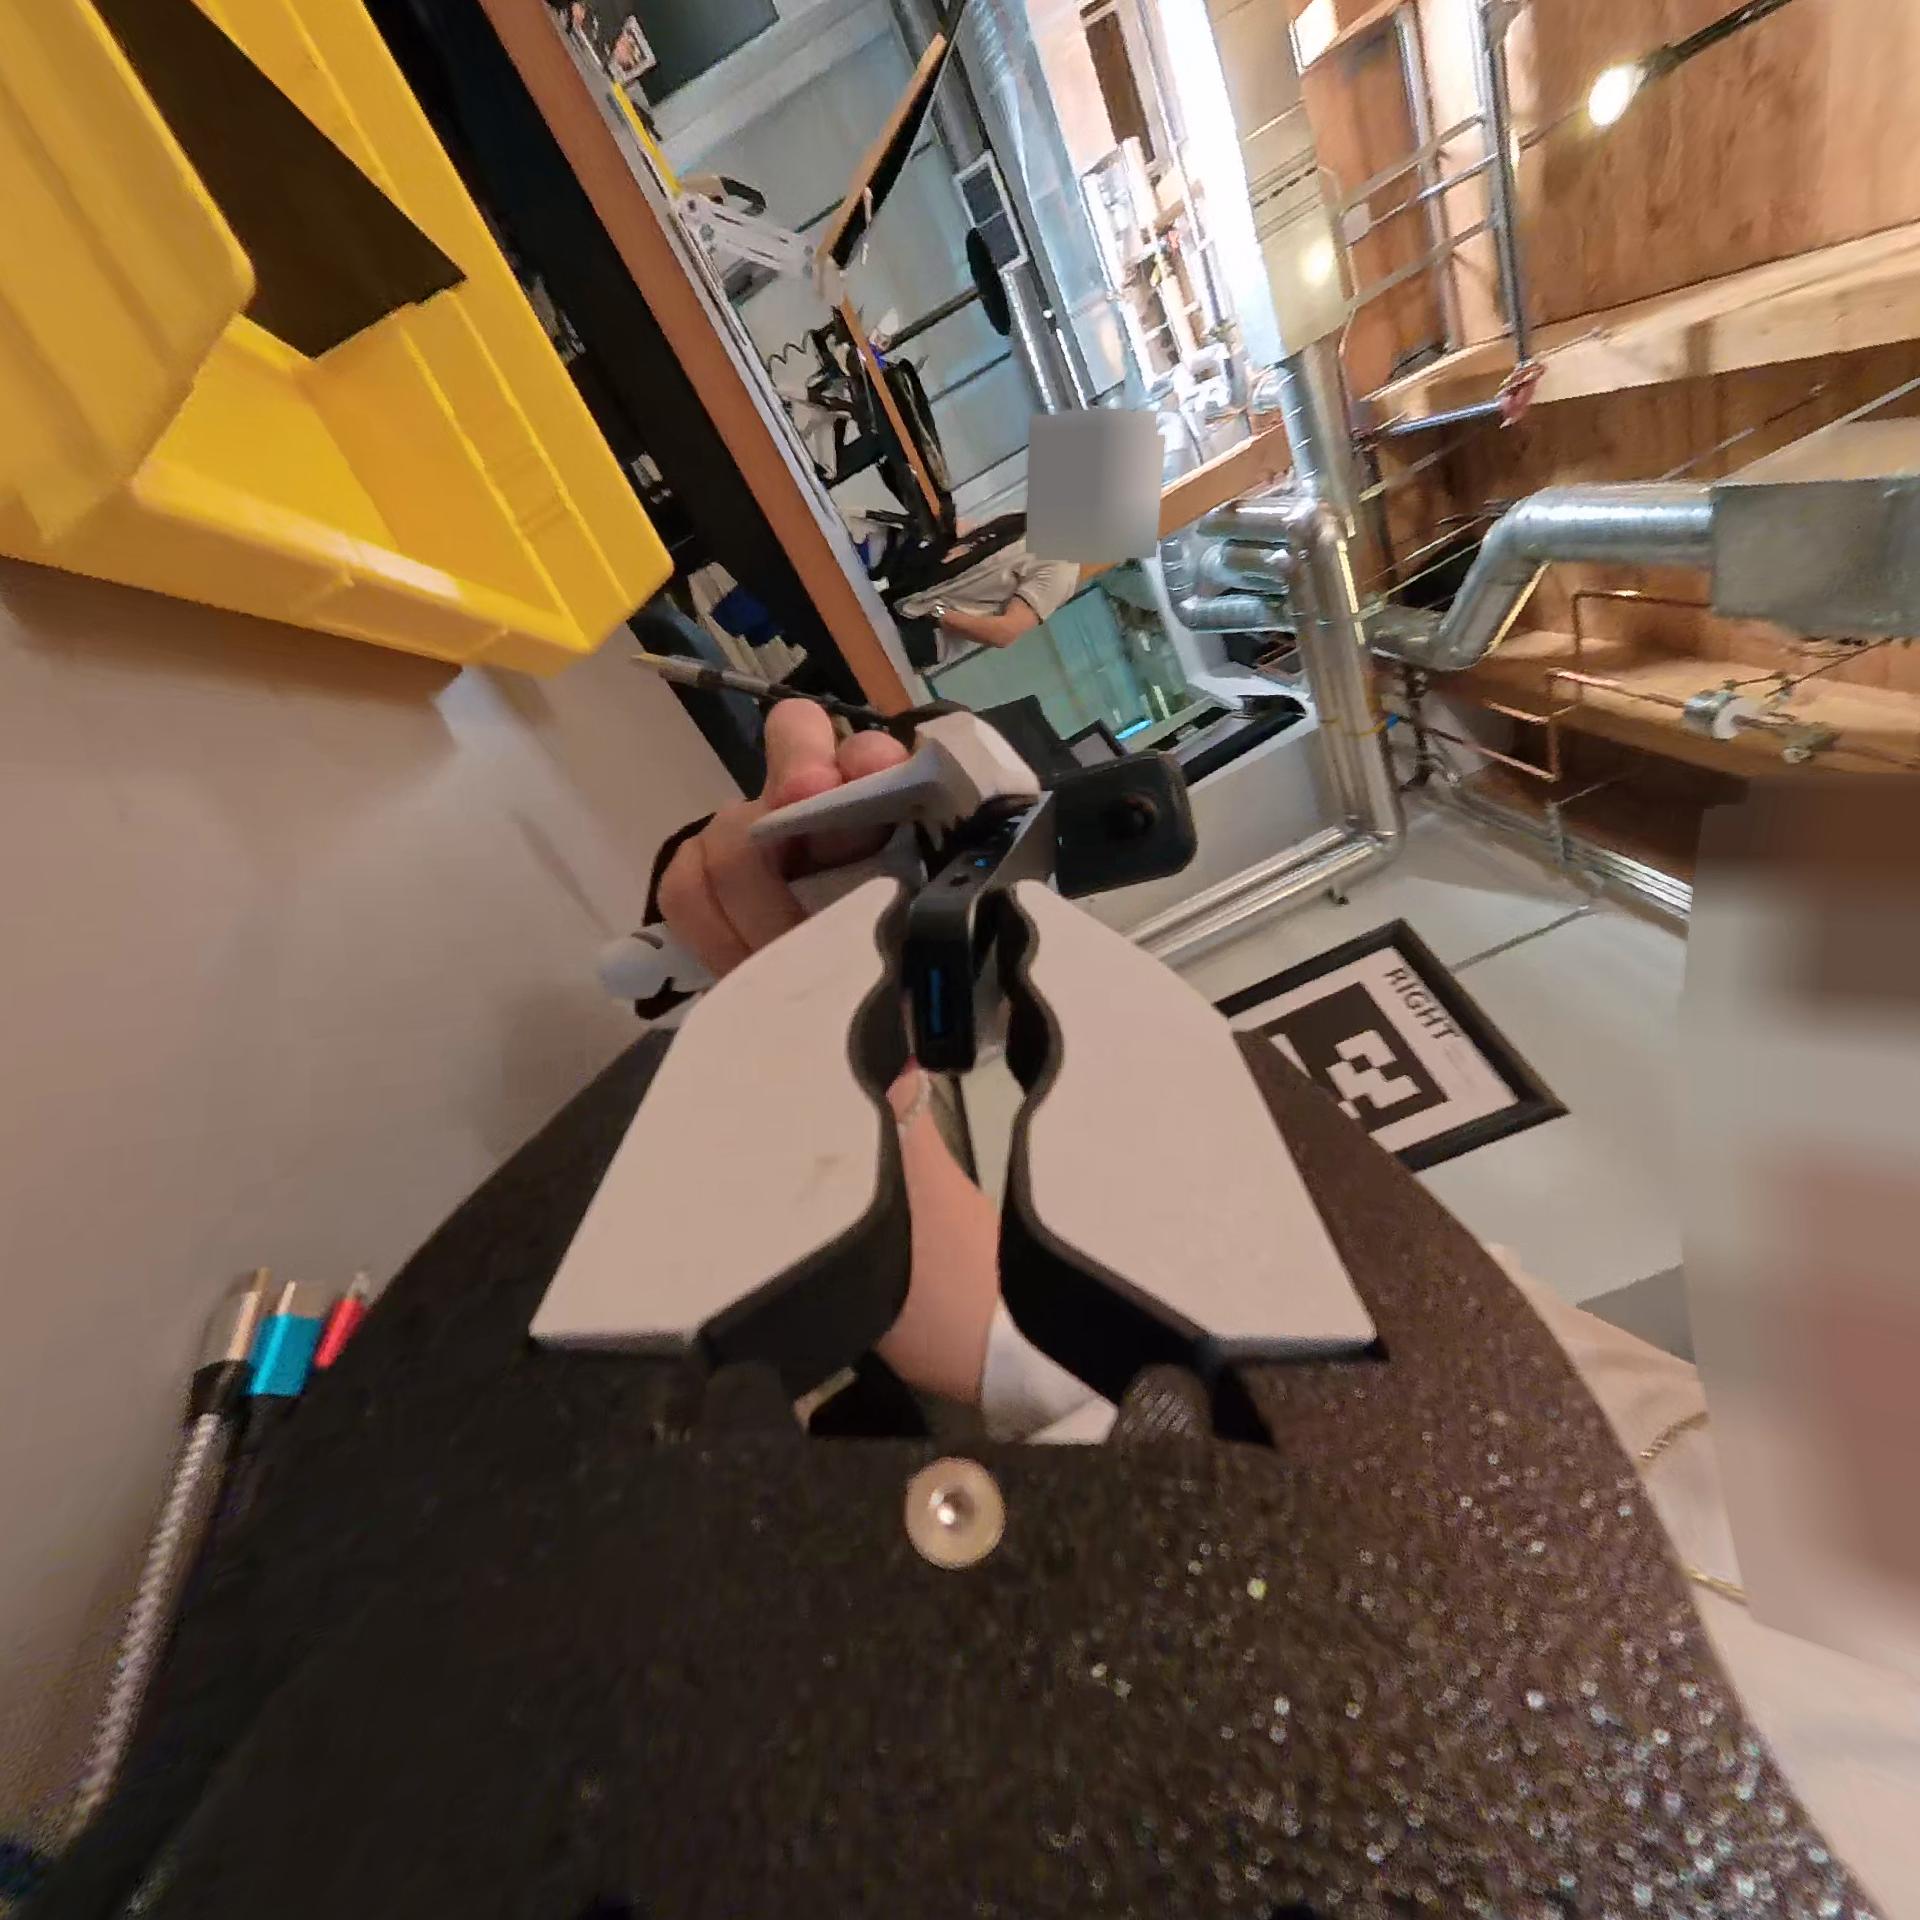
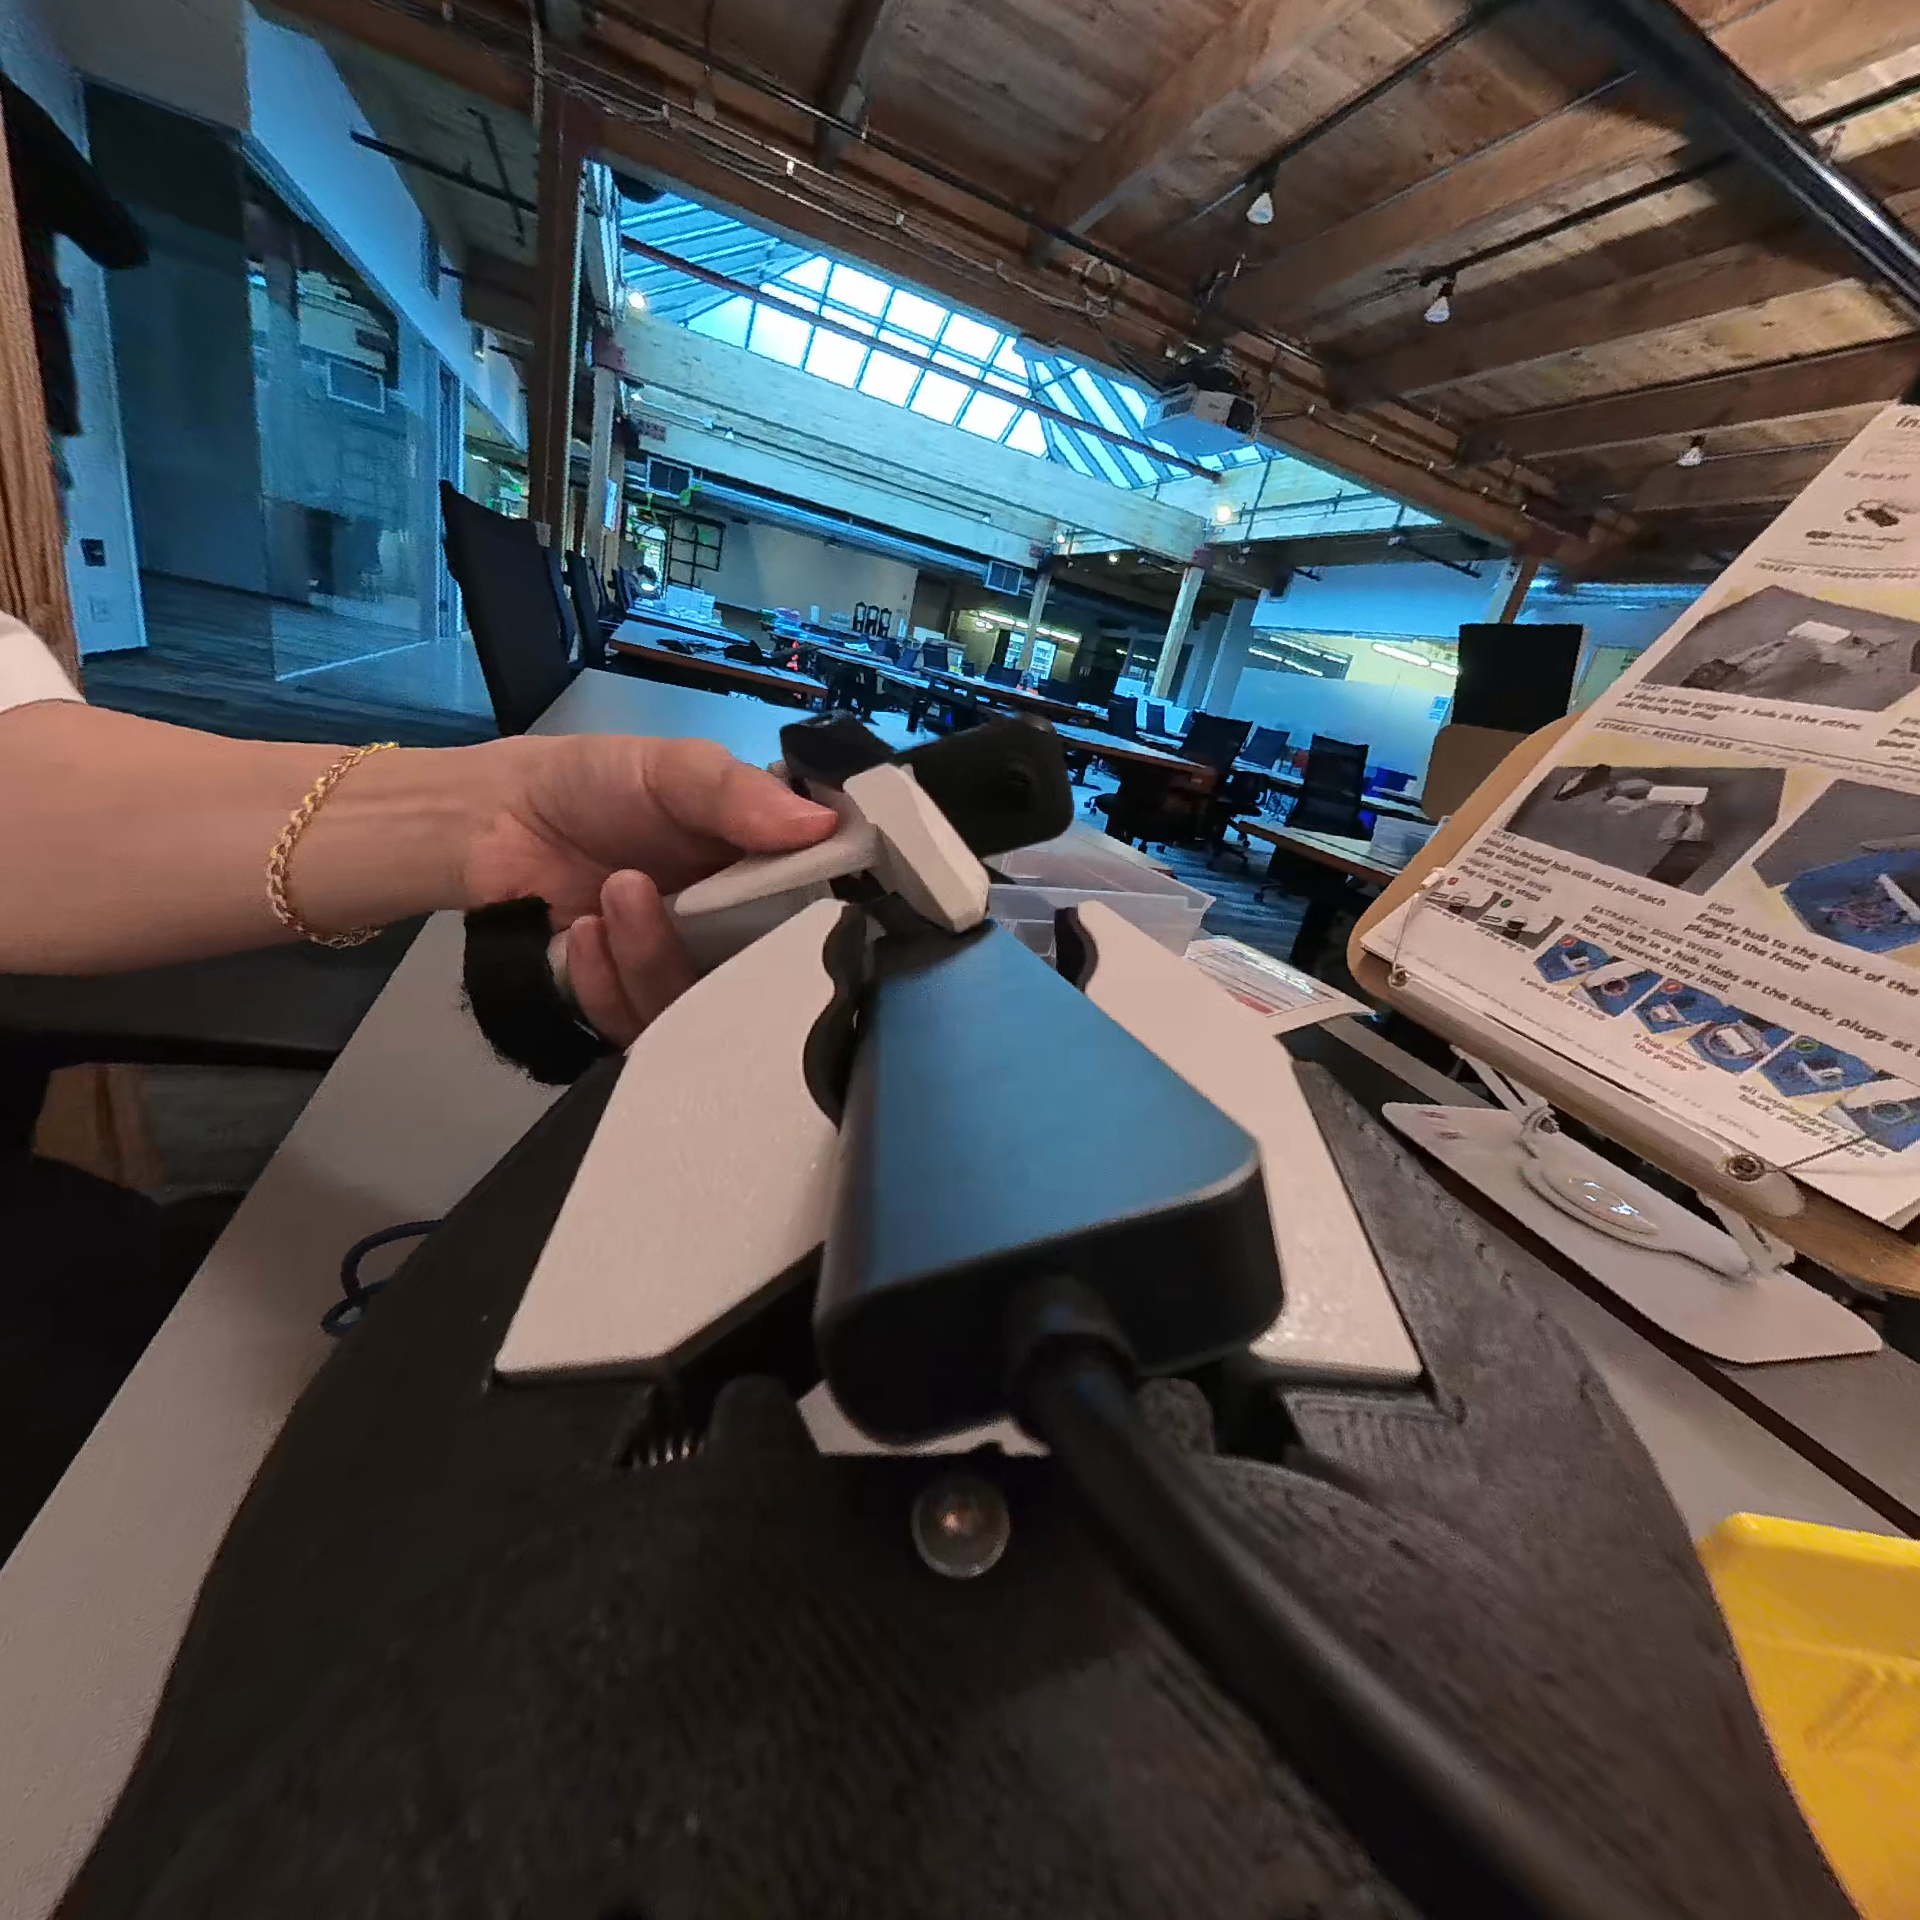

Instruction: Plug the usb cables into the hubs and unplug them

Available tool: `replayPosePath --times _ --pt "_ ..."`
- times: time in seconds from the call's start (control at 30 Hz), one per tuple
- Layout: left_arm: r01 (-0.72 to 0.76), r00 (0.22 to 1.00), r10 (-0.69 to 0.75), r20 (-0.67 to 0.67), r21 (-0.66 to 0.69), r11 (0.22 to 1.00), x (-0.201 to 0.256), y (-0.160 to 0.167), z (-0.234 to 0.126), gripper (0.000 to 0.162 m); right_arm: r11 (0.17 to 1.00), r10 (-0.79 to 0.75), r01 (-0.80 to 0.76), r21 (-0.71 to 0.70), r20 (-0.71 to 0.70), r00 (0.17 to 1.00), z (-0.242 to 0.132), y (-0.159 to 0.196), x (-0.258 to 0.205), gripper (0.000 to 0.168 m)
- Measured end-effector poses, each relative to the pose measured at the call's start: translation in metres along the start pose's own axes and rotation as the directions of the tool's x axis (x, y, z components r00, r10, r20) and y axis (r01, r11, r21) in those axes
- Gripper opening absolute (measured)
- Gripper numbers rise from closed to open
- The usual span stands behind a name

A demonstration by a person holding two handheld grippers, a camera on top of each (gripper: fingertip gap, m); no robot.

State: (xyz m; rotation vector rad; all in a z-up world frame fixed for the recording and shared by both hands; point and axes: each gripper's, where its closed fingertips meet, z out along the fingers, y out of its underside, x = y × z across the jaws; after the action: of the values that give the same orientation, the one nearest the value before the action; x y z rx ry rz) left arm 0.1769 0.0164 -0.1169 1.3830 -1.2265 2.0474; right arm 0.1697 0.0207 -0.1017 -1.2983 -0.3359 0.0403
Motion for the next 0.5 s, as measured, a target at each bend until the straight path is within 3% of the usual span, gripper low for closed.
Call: replayPosePath --times 0.3,0.5 --pt "0.107 0.993 -0.106 0.041 -0.017 0.994 -0.009 -0.001 -0.003 0.013 0.986 -0.125 0.121 -0.111 -0.032 0.992 -0.001 0.021 0.002 0.038" --pt "0.113 0.993 -0.113 0.04 0.004 0.994 -0.011 -0.005 -0.007 0.014 0.993 -0.043 0.041 -0.112 -0.02 0.999 0.004 0.023 0.001 0.035"
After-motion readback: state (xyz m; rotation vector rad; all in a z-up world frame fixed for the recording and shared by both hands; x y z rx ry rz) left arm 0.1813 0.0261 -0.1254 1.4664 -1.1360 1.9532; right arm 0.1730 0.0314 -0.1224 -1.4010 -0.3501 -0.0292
